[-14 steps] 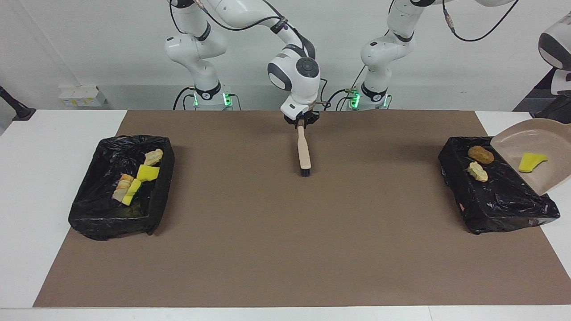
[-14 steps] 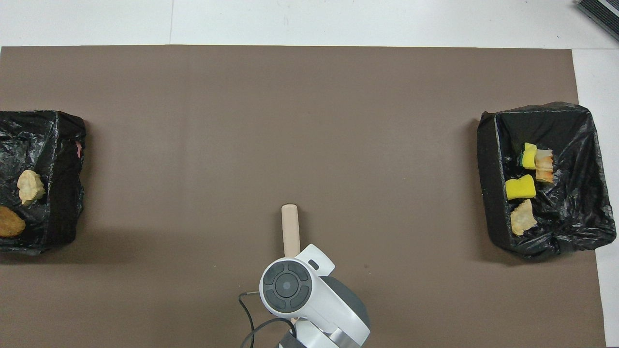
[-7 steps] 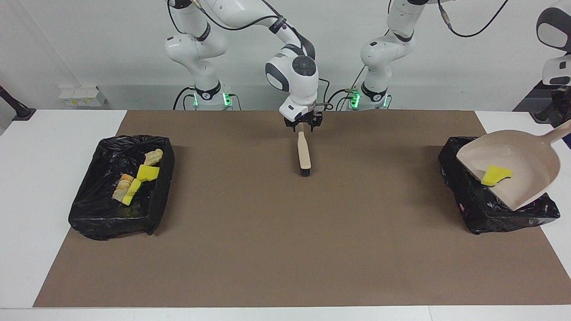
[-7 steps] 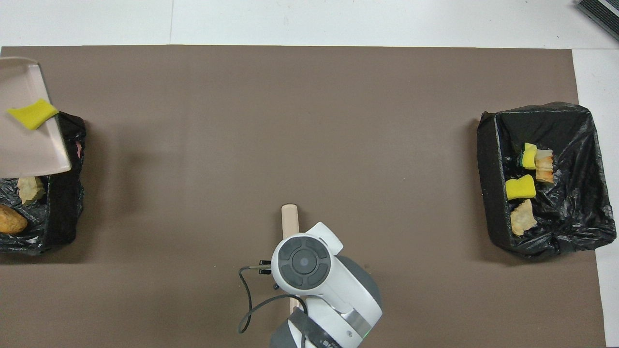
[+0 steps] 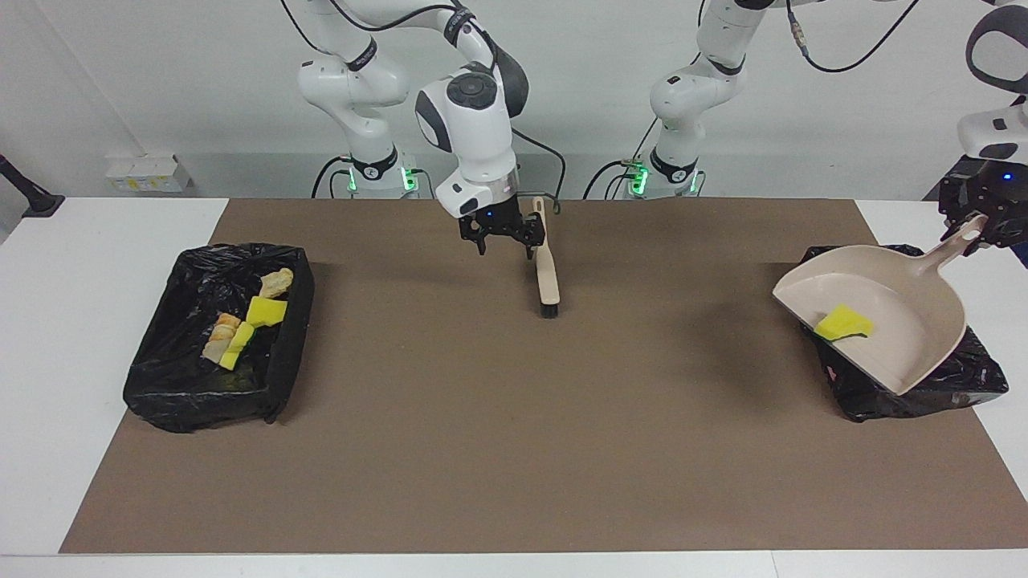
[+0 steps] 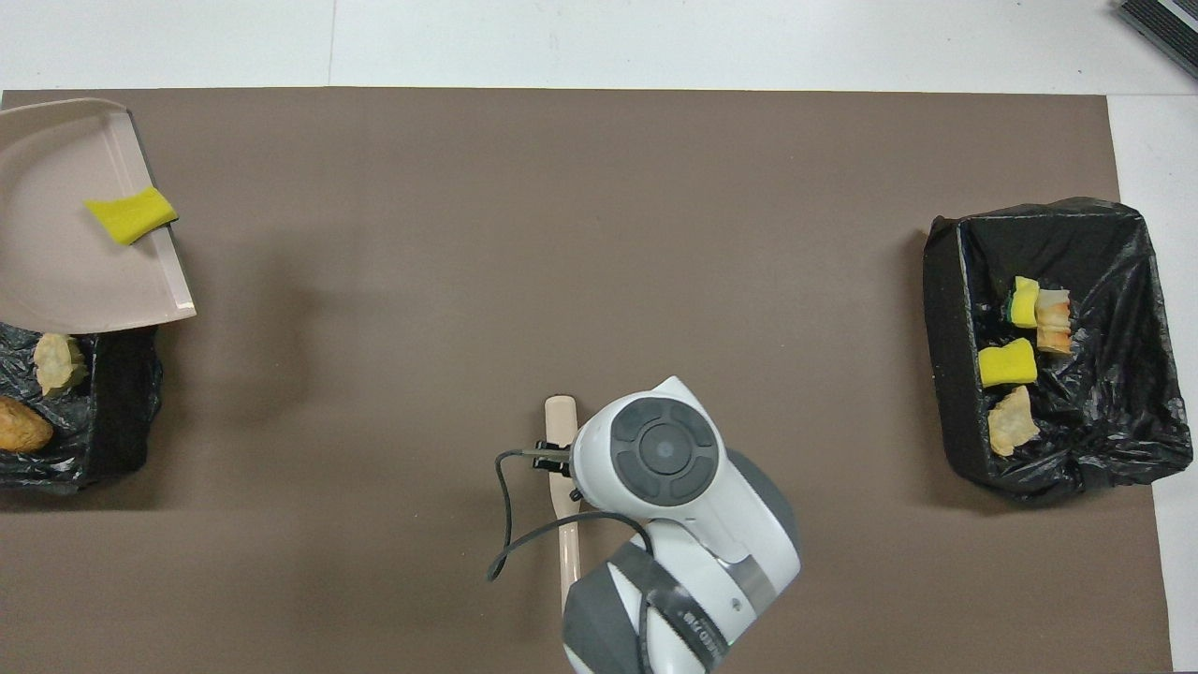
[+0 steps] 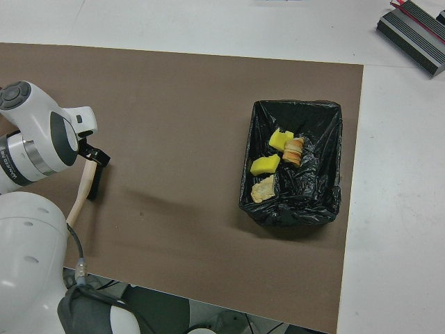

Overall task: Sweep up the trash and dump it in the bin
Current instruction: 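Lower the brush onto the table and withdraw the right gripper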

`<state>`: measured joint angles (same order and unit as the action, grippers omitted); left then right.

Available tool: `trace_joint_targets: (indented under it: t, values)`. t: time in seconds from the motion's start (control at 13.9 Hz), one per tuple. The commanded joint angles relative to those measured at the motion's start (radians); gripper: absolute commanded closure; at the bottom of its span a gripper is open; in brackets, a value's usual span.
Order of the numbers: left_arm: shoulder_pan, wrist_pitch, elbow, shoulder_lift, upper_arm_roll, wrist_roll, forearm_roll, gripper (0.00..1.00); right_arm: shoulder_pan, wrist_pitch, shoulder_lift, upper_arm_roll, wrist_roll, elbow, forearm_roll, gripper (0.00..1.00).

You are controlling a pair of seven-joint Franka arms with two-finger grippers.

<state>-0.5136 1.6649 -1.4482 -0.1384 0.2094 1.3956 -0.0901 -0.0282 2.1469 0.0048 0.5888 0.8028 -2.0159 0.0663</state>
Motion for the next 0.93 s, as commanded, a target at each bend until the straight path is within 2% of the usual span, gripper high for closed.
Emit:
trace_joint_targets:
  t: [0.0,0.22,0.5,0.72,0.86]
  values:
    - [-0.080,-0.025,0.005,0.006,0.002,0.000,0.038,1.00,-0.094,-0.044,-0.092,-0.001,-0.046,-0.003,0.012,0.00]
    - [-0.151,-0.016,0.011,-0.012,-0.011,0.052,-0.035,1.00,-0.192,-0.207,-0.086,-0.010,-0.157,0.109,0.009,0.00]
    - [-0.152,0.097,0.045,-0.069,-0.045,0.241,-0.259,1.00,-0.245,-0.228,-0.089,-0.018,-0.220,0.144,0.003,0.00]
    - [-0.120,0.189,0.034,-0.086,-0.038,0.304,-0.529,1.00,-0.251,-0.228,-0.086,-0.026,-0.237,0.157,-0.006,0.00]
    - [-0.050,0.222,0.032,-0.090,-0.038,0.310,-0.714,1.00,-0.256,-0.228,-0.083,-0.026,-0.255,0.167,-0.013,0.00]
